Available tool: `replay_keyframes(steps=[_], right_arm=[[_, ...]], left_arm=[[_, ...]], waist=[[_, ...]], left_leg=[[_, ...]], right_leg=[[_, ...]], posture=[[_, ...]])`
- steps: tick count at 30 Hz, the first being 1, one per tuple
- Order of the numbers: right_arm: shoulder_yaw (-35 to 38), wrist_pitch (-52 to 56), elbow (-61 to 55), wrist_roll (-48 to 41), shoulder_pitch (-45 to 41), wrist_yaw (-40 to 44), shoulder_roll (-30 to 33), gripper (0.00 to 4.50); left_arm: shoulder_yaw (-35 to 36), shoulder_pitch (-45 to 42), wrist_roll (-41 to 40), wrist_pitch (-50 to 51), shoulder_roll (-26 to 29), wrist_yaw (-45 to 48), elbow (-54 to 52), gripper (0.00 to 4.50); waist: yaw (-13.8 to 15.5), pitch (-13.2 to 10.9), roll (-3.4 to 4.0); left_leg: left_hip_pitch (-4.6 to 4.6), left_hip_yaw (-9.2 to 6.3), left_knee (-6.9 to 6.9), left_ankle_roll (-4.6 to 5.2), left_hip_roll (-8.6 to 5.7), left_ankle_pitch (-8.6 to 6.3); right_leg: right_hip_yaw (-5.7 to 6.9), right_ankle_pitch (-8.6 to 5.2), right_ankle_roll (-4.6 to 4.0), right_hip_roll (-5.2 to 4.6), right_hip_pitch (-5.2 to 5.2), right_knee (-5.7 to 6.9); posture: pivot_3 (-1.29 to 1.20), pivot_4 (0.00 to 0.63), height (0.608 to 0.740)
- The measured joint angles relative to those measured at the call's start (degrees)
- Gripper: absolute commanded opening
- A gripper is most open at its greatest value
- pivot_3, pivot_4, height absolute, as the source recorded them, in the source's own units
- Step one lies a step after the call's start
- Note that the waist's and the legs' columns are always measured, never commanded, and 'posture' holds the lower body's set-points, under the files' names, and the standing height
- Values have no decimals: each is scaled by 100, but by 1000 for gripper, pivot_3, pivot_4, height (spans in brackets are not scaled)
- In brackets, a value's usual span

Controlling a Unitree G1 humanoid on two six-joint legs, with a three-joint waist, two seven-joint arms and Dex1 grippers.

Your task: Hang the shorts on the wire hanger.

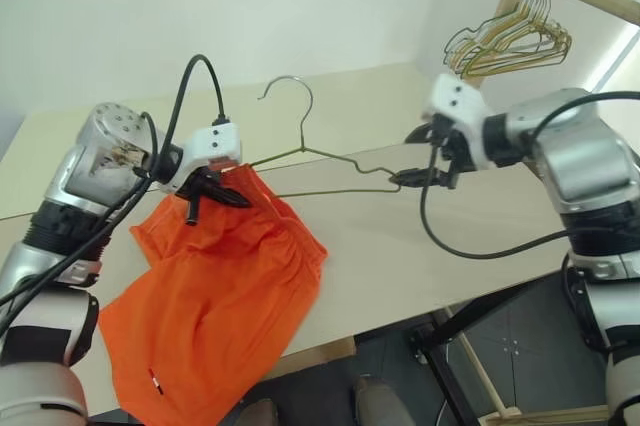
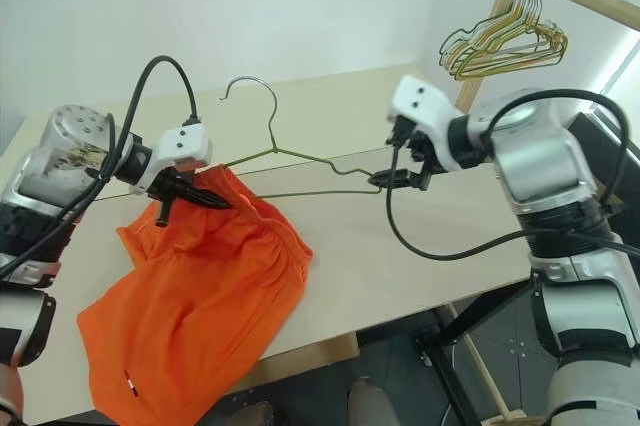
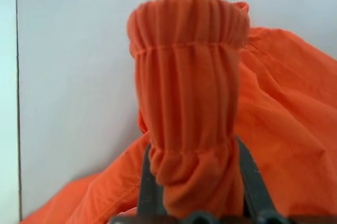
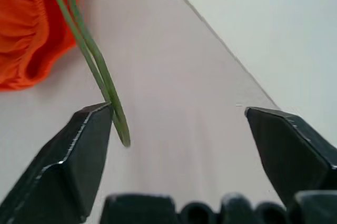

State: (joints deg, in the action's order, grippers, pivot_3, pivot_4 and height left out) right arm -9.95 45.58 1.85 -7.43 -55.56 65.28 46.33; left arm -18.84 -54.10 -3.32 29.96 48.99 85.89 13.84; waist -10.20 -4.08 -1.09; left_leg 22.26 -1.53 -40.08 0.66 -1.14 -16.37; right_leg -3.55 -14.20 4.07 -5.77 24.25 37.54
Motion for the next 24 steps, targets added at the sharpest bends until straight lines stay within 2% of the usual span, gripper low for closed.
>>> replay_keyframes(steps=[4, 6, 8, 11, 14, 19, 24], right_arm=[[1024, 71, -273, -422, 391, -419, 7, 4485], [1762, -34, -812, -932, 1316, -306, -19, 4485], [2030, -23, -1131, -1415, 2215, -124, -159, 4485], [1963, 197, -1486, -1847, 3032, -108, -387, 4485], [1462, 344, -1979, -1920, 3360, -413, -742, 4485], [353, 640, -1724, -1858, 3418, -1196, -1824, 4485], [21, 885, -794, -1855, 2968, -1544, -2384, 4485]], left_arm=[[0, -35, 0, 108, -55, -147, 132, 0], [18, -105, -16, 162, -107, -214, 243, 0], [75, -152, -14, 184, -90, -276, 365, 0], [126, -202, -14, 186, -94, -336, 474, 0], [143, -213, -24, 200, -98, -358, 492, 0], [144, -211, -81, 285, -85, -349, 416, 0], [187, -195, -127, 358, 81, -308, 297, 0]], waist=[[-28, 0, 0], [1, 5, -9], [0, 6, -9], [-33, 7, -6], [-112, 8, -4], [-161, 8, -4], [-159, 8, -4]], left_leg=[[-5, 2, 5, 11, 3, -6], [-6, -8, 4, 23, 7, -13], [-3, -3, -3, 25, 2, -14], [-11, 8, -11, 24, -2, -13], [-25, 8, -10, 24, 4, -14], [-24, 6, -10, 22, 3, -12], [-23, 2, -8, 22, -1, -12]], right_leg=[[-6, 0, 0, 3, 0, 1], [-1, 0, 1, 9, -10, -2], [-6, -1, 2, 4, -11, -2], [-22, -1, 4, 2, -12, 5], [-27, -1, 4, 9, -19, 11], [-32, -1, 4, 11, -12, 21], [-32, 0, 4, 10, -10, 17]], posture=[[-171, 41, 740], [-170, 37, 740], [-168, 38, 740], [-170, 35, 740], [-159, 35, 740], [-145, 37, 740], [-124, 48, 740]])
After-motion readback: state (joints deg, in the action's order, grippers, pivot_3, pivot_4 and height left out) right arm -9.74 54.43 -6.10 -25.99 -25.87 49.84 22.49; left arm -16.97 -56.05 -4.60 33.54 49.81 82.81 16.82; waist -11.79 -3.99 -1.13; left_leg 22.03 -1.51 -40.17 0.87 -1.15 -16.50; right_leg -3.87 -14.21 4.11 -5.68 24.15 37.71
